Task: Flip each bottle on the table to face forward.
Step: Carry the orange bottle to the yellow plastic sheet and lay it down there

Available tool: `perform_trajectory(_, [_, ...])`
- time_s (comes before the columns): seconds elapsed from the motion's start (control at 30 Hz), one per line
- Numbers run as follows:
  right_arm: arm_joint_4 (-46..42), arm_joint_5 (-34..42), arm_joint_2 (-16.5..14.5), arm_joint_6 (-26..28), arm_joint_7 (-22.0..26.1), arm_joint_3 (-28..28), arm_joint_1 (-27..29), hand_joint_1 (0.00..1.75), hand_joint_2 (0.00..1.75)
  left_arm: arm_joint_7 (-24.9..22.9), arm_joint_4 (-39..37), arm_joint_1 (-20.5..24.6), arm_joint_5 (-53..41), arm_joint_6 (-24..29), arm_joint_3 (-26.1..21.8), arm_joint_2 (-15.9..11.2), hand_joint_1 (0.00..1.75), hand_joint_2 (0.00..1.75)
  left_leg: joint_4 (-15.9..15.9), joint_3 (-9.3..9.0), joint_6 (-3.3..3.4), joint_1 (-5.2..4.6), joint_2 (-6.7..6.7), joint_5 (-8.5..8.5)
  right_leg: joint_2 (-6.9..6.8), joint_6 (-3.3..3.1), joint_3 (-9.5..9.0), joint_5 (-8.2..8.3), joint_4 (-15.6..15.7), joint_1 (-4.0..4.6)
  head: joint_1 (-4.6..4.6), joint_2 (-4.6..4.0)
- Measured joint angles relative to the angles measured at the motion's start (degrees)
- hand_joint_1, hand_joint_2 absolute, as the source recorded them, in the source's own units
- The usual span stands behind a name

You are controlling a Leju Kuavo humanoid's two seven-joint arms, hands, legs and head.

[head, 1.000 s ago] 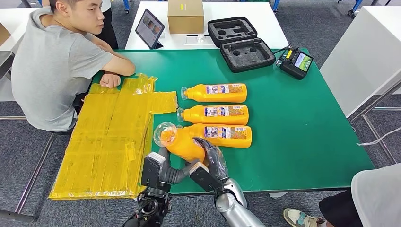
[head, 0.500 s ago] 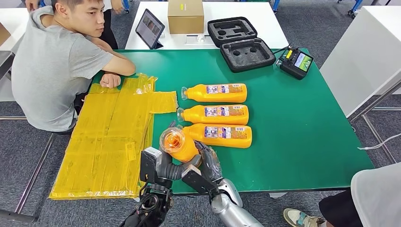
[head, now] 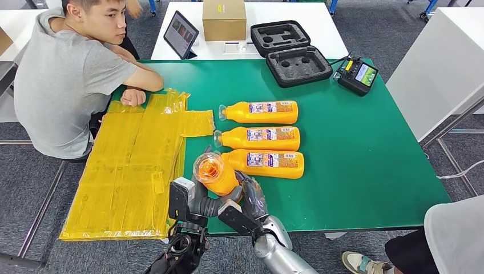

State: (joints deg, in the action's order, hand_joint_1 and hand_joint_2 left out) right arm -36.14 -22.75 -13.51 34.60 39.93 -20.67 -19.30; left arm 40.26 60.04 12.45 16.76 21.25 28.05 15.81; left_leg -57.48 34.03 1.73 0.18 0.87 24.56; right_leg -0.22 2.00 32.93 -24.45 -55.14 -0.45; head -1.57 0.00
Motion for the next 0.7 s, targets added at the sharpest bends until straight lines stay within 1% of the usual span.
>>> perform_trajectory(0.2, [0.45, 0.45, -0.28, -0.02, 0.00, -0.69, -0.07, 1.75, 1.75, 0.00, 0.72, -0.09, 0.15, 0.38, -0.05, 0.17, 0.00, 1.75, 0.00, 0.00, 0.00, 0.00, 0.00, 0.00, 0.00, 0.00, 0.01, 0.00, 0.00, 0.00, -0.01, 0.00])
perform_trajectory(0.23, [0.55, 0.58, -0.36, 0.01, -0.01, -0.87, -0.10, 1.75, 1.75, 0.00, 0.76, -0.06, 0.27, 0.47, -0.04, 0.19, 0.35, 1.75, 0.00, 0.00, 0.00, 0.00, 0.00, 0.00, 0.00, 0.00, 0.01, 0.00, 0.00, 0.00, -0.01, 0.00])
perform_trajectory(0.27, [0.63, 0.75, -0.45, 0.05, -0.02, -1.08, -0.14, 1.73, 1.75, 0.00, 0.76, -0.02, 0.48, 0.58, -0.03, 0.19, 0.78, 1.75, 0.00, 0.00, 0.00, 0.00, 0.00, 0.00, 0.00, 0.00, 0.01, 0.00, 0.00, 0.00, -0.01, 0.00])
perform_trajectory(0.33, [0.70, 1.19, -0.60, 0.16, -0.09, -1.56, -0.26, 0.86, 1.75, 0.01, 0.75, 0.08, 0.81, 0.93, -0.01, 0.24, 1.64, 1.75, 0.00, 0.00, 0.00, 0.00, 0.00, 0.00, 0.00, 0.00, 0.01, 0.00, 0.00, 0.00, -0.01, 0.00])
perform_trajectory(0.37, [0.71, 1.39, -0.66, 0.23, -0.13, -1.78, -0.33, 0.42, 1.75, 0.01, 0.75, 0.17, 0.92, 1.06, 0.02, 0.27, 1.73, 1.75, 0.00, 0.00, 0.00, 0.00, 0.00, 0.00, 0.00, 0.00, 0.01, 0.00, 0.00, 0.00, -0.01, 0.00])
perform_trajectory(0.4, [0.71, 1.68, -0.71, 0.29, -0.16, -2.03, -0.39, 0.00, 1.75, 0.02, 0.74, 0.30, 1.06, 1.14, 0.04, 0.30, 1.75, 1.75, 0.00, 0.00, 0.00, 0.00, 0.00, 0.00, 0.00, 0.00, 0.01, 0.00, 0.00, 0.00, -0.01, 0.00])
perform_trajectory(0.57, [-0.21, 5.37, -0.63, -0.15, -0.05, -3.35, -0.38, 0.00, 1.75, 0.00, 0.32, 1.51, 3.57, -0.07, 0.18, 0.57, 1.75, 1.75, -0.01, 0.00, 0.00, 0.00, 0.00, -0.01, 0.00, 0.00, 0.01, 0.00, 0.00, -0.01, -0.01, 0.00])
perform_trajectory(0.7, [-1.09, 6.44, -0.34, -0.16, 0.00, -4.03, -0.38, 0.00, 1.75, 0.00, 0.22, 2.11, 4.55, -0.31, 0.44, 0.61, 1.75, 1.75, -0.01, 0.00, 0.00, -0.01, 0.01, -0.01, 0.00, 0.00, 0.01, 0.00, 0.00, -0.01, -0.01, 0.00])
